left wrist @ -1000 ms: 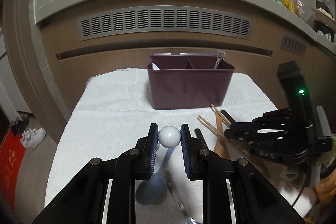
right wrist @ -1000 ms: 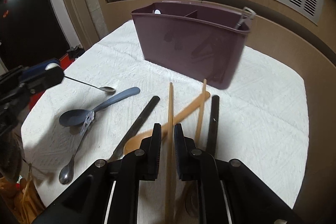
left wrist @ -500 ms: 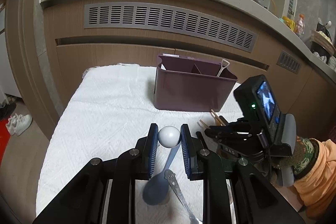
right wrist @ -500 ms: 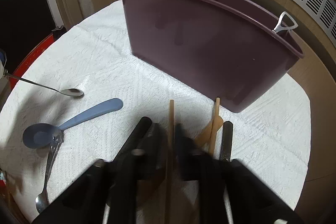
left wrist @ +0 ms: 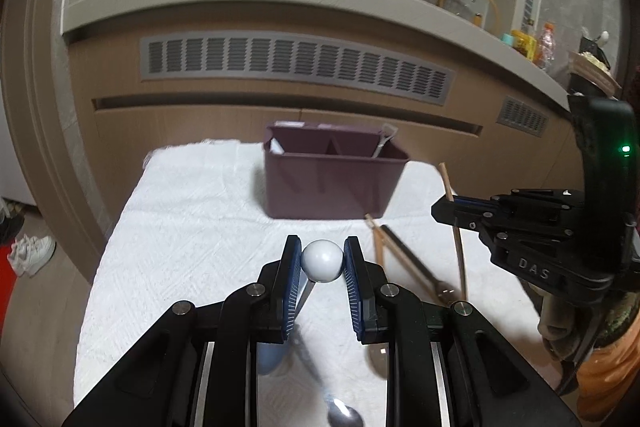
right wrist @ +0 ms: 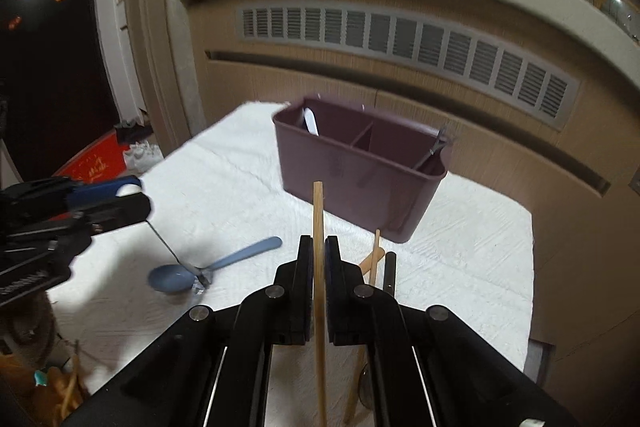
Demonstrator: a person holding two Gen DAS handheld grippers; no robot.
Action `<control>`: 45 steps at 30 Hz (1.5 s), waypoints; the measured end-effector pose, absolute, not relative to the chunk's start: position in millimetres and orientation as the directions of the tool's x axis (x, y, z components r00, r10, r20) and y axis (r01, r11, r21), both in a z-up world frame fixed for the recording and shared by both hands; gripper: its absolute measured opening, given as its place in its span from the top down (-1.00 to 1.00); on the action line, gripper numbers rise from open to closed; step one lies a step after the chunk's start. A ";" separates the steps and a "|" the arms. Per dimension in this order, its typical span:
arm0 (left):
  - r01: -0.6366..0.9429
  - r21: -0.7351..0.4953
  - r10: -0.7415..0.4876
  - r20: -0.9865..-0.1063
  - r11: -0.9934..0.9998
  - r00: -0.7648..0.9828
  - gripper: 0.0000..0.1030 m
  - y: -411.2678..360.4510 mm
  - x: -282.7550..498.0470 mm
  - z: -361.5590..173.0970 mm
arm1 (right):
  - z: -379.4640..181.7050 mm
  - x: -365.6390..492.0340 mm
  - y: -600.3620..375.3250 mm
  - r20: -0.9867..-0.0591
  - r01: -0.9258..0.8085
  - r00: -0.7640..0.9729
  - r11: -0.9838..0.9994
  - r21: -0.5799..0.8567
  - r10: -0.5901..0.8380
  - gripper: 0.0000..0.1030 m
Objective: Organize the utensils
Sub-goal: 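Carry the ball spoon and chopstick over the caddy and release both into it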
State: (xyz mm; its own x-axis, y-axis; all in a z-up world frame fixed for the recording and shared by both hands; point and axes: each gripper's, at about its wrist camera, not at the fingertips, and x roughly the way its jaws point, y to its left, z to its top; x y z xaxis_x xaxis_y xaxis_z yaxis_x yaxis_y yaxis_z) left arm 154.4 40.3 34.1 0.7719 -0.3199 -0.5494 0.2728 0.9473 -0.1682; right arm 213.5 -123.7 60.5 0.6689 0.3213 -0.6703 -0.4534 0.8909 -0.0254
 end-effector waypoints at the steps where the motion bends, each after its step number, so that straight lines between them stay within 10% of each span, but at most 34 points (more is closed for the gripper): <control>1: 0.278 -0.163 -0.321 -0.545 0.947 0.775 0.56 37.9 152.5 38.4 | 67.2 209.9 -119.7 -0.656 -0.453 0.680 0.891 -0.027 0.326 0.91; 24: 0.356 -0.122 -0.376 -0.339 0.927 0.863 0.56 19.1 270.9 219.2 | 270.2 264.9 -134.2 -0.218 -0.339 0.923 0.938 -0.075 0.316 0.90; 45: 0.303 -0.319 -0.440 -0.638 0.898 0.632 0.54 11.2 401.9 43.2 | 78.5 407.3 -134.0 -0.604 -0.334 0.730 0.938 0.093 0.320 0.89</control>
State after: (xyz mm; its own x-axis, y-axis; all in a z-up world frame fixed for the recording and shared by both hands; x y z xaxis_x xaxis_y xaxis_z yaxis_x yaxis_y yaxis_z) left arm 401.9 11.2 43.2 0.6320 -0.4399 -0.6380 0.3031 0.8980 -0.3189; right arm 407.3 -134.0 78.5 0.7303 0.3199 -0.6036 -0.3343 0.9379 0.0926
